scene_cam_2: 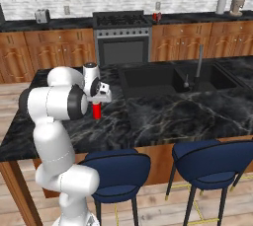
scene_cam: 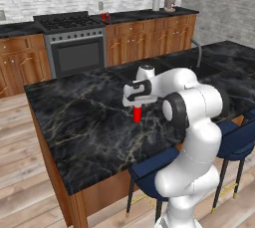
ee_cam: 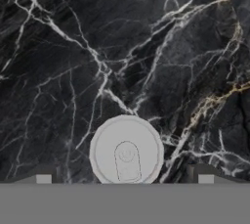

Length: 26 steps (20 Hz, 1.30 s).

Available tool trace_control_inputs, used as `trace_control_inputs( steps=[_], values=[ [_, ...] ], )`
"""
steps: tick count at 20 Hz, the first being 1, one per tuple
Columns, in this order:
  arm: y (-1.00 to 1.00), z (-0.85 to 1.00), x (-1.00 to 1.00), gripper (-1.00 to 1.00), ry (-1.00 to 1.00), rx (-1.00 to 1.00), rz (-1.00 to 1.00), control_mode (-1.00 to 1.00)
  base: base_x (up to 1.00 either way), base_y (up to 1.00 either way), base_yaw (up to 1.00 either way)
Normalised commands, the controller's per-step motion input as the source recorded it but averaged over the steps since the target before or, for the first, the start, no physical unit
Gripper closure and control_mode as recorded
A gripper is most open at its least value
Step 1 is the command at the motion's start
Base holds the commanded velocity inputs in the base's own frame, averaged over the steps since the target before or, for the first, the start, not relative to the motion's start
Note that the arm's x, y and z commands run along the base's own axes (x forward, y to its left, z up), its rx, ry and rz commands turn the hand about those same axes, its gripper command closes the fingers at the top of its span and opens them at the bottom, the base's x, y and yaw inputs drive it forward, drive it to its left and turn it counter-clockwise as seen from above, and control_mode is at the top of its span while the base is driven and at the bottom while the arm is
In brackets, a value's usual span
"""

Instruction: Four empty soda cans are scattered around the kitchen. Gather all the cans and cluster them next to the stove for recycling.

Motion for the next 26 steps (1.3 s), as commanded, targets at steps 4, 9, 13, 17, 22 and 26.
trace_control_inputs(
  steps=[4, 9, 13, 17, 22, 26],
  values=[
    [0.00, -0.09, 0.08, -1.00, 0.00, 0.00, 0.00, -1.00, 0.00, 0.00, 0.00],
    [0.00, -0.05, 0.00, 1.00, 0.00, 0.00, 0.00, -1.00, 0.00, 0.00, 0.00],
    [0.00, -0.05, 0.00, 1.00, 0.00, 0.00, 0.00, -1.00, 0.00, 0.00, 0.00],
    [0.00, 0.05, 0.00, 1.00, 0.00, 0.00, 0.00, -1.00, 0.00, 0.00, 0.00],
    [0.00, 0.64, -0.24, 1.00, 0.01, 0.00, 0.00, -1.00, 0.00, 0.00, 0.00],
    [0.00, 0.78, -0.65, 1.00, 0.07, 0.02, 0.00, -1.00, 0.00, 0.00, 0.00]
  ],
)
